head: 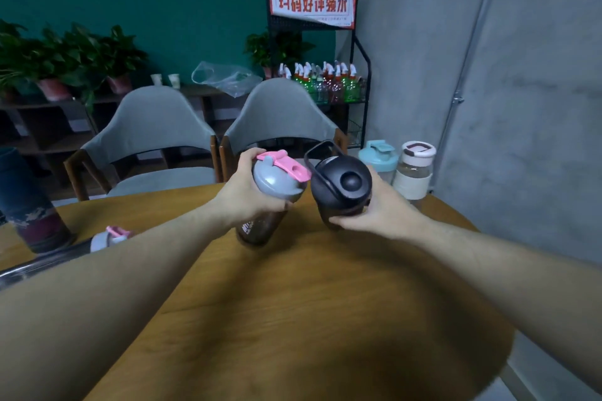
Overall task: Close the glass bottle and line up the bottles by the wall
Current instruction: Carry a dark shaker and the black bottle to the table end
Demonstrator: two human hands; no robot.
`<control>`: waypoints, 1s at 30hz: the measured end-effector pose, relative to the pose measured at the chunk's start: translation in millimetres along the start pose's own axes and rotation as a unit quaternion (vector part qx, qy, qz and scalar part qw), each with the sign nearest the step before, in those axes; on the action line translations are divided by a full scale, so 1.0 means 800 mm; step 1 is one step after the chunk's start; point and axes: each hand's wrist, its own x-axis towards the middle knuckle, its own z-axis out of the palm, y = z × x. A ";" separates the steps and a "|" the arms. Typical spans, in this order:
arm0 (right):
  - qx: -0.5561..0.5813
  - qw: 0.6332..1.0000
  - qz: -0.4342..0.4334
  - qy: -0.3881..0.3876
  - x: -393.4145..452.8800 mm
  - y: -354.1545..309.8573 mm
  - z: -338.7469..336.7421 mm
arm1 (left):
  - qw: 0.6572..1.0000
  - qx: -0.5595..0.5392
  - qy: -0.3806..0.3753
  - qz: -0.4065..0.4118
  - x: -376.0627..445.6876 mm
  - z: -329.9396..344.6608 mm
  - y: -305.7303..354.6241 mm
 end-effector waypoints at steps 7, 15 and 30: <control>0.051 0.981 0.119 0.148 -0.055 0.058 -0.067 | 0.992 -0.121 0.018 -0.011 0.010 0.116 0.056; 0.049 0.962 0.200 0.182 -0.072 0.142 -0.124 | 0.977 -0.198 -0.008 -0.075 0.043 0.221 0.079; 0.099 0.954 0.261 0.111 -0.043 0.205 -0.133 | 0.979 -0.180 -0.004 -0.099 0.093 0.279 0.089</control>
